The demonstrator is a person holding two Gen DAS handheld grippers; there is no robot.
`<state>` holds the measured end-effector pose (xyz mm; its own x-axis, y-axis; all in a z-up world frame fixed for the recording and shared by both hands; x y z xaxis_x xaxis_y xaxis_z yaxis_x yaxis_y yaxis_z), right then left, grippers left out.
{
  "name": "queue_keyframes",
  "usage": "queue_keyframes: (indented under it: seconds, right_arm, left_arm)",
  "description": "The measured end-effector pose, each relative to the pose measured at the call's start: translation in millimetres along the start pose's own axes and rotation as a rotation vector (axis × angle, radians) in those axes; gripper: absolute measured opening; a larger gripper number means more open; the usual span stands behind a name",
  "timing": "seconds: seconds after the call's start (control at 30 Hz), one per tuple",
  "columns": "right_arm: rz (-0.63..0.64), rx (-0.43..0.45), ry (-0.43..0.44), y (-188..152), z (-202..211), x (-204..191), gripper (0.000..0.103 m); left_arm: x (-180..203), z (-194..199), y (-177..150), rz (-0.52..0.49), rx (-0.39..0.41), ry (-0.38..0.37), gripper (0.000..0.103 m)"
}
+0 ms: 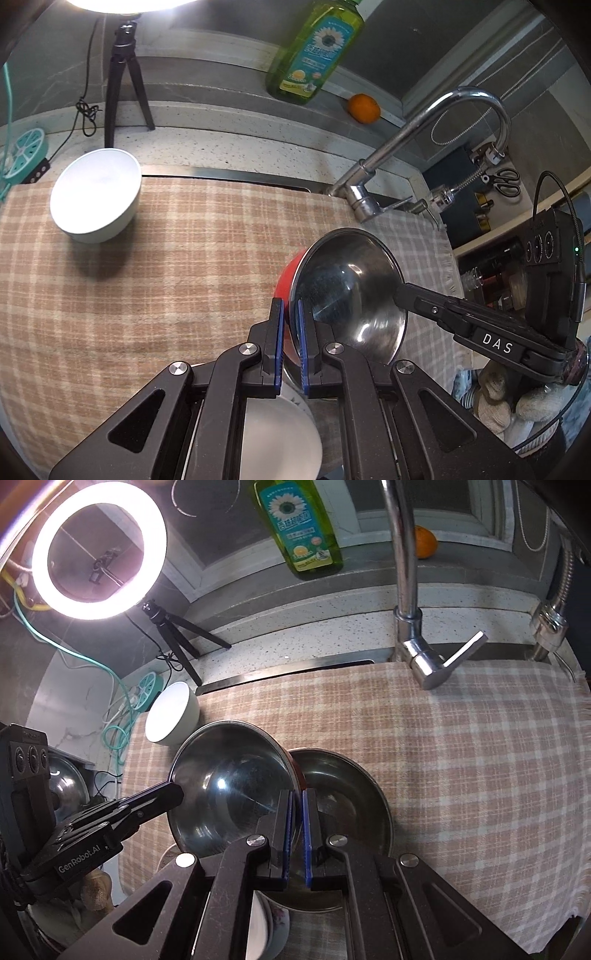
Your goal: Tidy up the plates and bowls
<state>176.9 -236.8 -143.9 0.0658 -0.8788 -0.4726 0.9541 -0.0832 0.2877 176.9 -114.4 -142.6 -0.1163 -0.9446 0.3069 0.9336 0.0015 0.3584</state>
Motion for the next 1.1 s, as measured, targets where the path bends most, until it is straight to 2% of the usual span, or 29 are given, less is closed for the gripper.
queue_keyframes:
  seconds: [1.1]
  right_arm:
    - [-0.044,-0.041,-0.086,-28.6,-9.3,45.4,0.005]
  left_arm:
    - [28.6,-38.7,-27.0,-0.067,-0.09,0.024,0.005]
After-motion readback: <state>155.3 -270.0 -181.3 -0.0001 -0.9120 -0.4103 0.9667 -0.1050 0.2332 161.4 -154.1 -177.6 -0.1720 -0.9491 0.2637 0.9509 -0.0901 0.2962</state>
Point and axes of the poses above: each gripper's, at about its wrist camera, not at the fingertips, and z roughly against the way its jaws point, x to its right, y to its top, the point moved 8 cm from there along -z, roughly the way its jaws point, and after that the axes turned 11 degrees about y, right-handed, at the moved point
